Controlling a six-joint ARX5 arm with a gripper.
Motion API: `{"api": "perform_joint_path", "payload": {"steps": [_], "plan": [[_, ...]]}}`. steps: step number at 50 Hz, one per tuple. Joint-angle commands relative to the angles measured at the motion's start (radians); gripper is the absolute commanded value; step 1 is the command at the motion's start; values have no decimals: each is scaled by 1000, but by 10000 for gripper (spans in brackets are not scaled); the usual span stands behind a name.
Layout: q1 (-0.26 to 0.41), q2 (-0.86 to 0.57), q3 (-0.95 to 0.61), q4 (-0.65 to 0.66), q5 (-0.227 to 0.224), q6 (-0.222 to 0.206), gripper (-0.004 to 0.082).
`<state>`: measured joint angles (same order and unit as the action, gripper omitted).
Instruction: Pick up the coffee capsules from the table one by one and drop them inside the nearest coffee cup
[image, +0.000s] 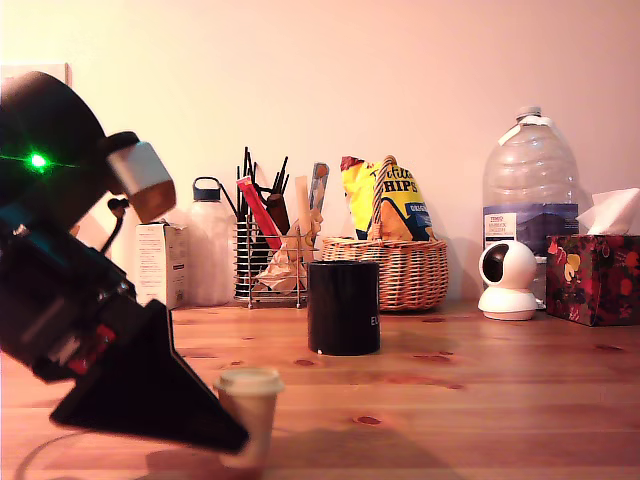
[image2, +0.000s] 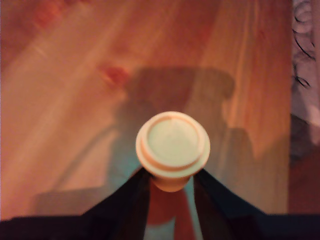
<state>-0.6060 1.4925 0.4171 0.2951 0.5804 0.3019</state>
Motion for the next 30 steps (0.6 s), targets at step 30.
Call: {"api": "perform_joint_path", "payload": {"steps": [30], "plan": [[126,-180,81,103,-119,-166,158]]}}
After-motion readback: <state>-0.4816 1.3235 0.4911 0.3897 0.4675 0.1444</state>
